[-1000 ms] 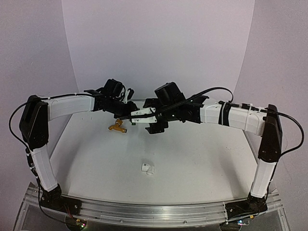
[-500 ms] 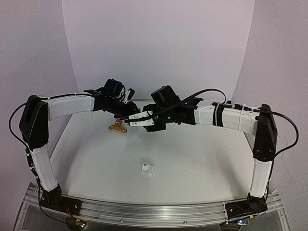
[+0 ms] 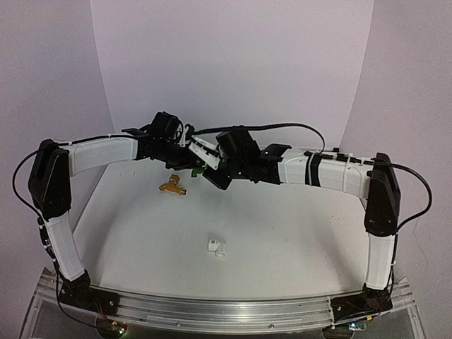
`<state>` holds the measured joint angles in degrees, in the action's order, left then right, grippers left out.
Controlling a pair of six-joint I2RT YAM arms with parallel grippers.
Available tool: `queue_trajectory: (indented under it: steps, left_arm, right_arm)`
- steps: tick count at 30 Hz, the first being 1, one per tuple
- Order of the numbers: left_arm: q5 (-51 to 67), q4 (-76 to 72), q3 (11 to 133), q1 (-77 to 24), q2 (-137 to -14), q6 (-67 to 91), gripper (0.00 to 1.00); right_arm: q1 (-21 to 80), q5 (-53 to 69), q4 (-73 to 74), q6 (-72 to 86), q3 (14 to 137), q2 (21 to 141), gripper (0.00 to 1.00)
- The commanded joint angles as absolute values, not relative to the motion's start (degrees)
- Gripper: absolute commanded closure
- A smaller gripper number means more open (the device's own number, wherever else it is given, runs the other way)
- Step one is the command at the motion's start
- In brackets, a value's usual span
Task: Install the water faucets
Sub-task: Screw the water faucet onto the adaptor.
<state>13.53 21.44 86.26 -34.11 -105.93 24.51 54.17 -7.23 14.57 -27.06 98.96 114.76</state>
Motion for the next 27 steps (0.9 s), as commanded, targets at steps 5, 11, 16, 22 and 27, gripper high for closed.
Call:
queue_trajectory:
  steps: [5, 11, 16, 22, 27]
  left_arm:
    - [1.9, 16.0, 87.6, -34.6, -102.5, 28.8, 1.00]
    - [0.5, 13.4, 85.0, -34.6, -100.7, 29.2, 1.00]
    - [-1.6, 12.9, 82.6, -34.6, -99.6, 29.2, 1.00]
    - [-0.4, 13.0, 81.8, -34.2, -99.6, 28.9, 1.00]
    - [2.8, 13.7, 82.2, -33.6, -100.5, 29.2, 1.00]
  right_arm:
    - [52.6, -12.8, 13.9, 41.5, 101.5, 115.2, 0.81]
    - [47.9, 2.0, 10.0, 74.8, 99.4, 115.3, 1.00]
    - [46.9, 0.4, 8.4, 72.8, 99.8, 113.8, 0.81]
    - [46.1, -4.9, 7.0, 47.0, 95.6, 108.2, 0.28]
    - [46.0, -0.6, 6.2, 16.2, 92.1, 102.9, 0.02]
